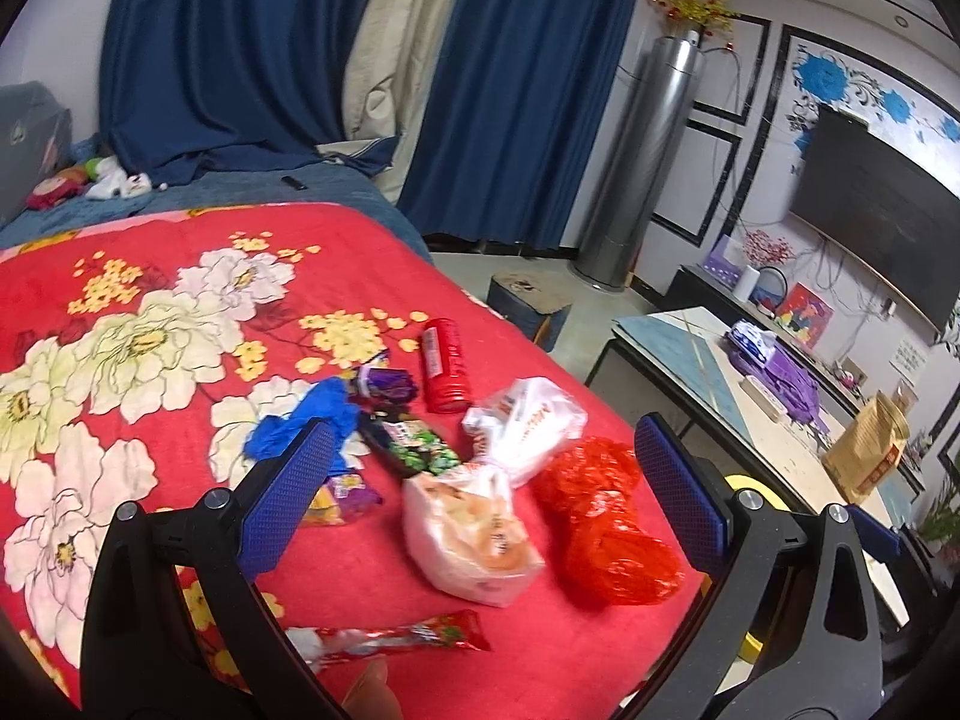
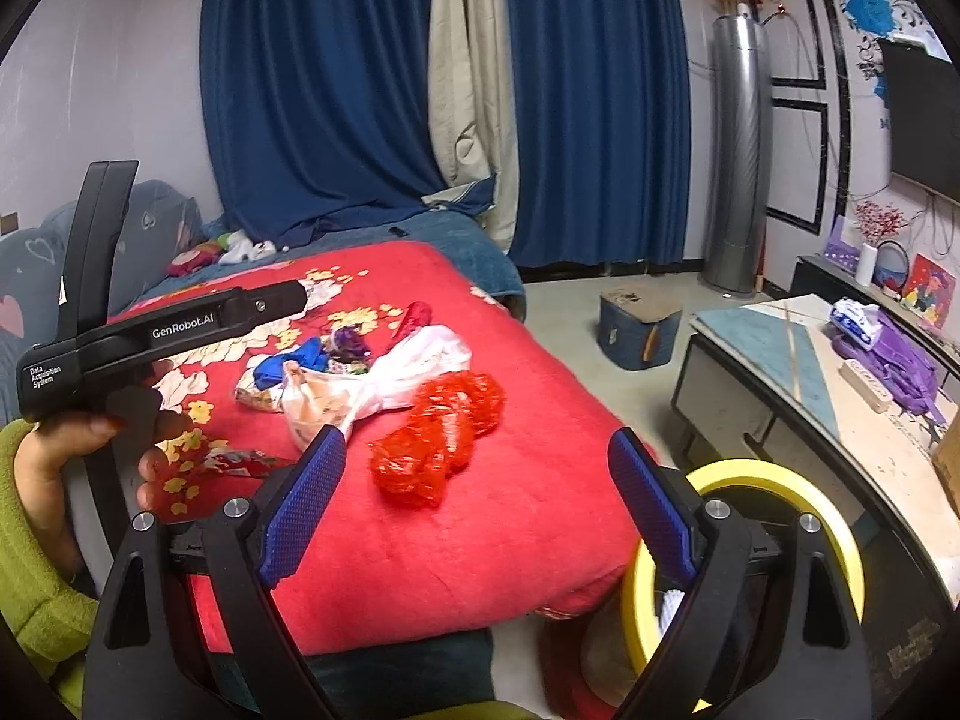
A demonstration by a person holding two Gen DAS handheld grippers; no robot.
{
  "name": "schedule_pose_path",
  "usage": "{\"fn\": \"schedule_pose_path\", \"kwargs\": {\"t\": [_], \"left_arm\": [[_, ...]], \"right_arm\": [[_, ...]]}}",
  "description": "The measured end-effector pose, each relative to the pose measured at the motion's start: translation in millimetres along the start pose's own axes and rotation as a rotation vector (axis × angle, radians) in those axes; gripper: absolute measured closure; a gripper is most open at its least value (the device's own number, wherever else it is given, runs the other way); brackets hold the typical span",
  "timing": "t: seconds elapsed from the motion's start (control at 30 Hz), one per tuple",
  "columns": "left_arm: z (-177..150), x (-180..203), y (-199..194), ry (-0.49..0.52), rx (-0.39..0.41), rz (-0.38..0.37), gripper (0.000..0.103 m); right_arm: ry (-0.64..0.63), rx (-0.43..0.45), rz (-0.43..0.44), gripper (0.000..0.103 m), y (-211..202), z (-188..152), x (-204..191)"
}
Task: Collect trash
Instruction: 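Grasp the red plastic bag with the right tool while the left tool grasps the white plastic bag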
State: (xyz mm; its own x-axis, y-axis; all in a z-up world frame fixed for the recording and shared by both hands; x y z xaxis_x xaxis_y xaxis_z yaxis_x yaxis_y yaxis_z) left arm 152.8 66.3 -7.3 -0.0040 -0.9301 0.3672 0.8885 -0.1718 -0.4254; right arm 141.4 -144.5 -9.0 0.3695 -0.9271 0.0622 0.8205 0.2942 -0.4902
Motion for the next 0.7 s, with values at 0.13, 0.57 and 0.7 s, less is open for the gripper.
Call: {"fn": "schedule_pose_path", "kwargs": {"t": [0.13, 0.57, 0.7], "left_arm": [[0.2, -12.7, -0.4, -0.02, -0.005, 0.01, 0.011], [-21.6, -43.8, 24.5, -0.131, -0.143, -0.025, 0.011], [-28.9, -40.7, 32.9, -0.139, -0.183, -0.05, 0.011]], "right_arm": [[-0.002, -0.031, 0.026, 0.017, 15.3, 1.0, -13.4], [0.02, -0.155, 0.075, 0.017, 69.0, -8.5, -35.2], [0.025, -0.197, 0.092, 0.027, 83.7, -14.9, -36.0]]}}
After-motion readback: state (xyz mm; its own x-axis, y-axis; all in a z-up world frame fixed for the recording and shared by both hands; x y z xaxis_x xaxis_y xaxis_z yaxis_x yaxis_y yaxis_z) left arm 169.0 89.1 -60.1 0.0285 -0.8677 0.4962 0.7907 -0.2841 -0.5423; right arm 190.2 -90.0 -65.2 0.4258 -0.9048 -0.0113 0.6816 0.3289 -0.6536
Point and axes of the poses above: each gripper's, at about its wrist camera, not at the fingertips, and y roughly the way its jaws point, x to its right, z to its top, the point moved 3 cm from there along y, roughly the way its jaws point, and after that the axes turned 12 degrees about -z, right-handed, at the moved point
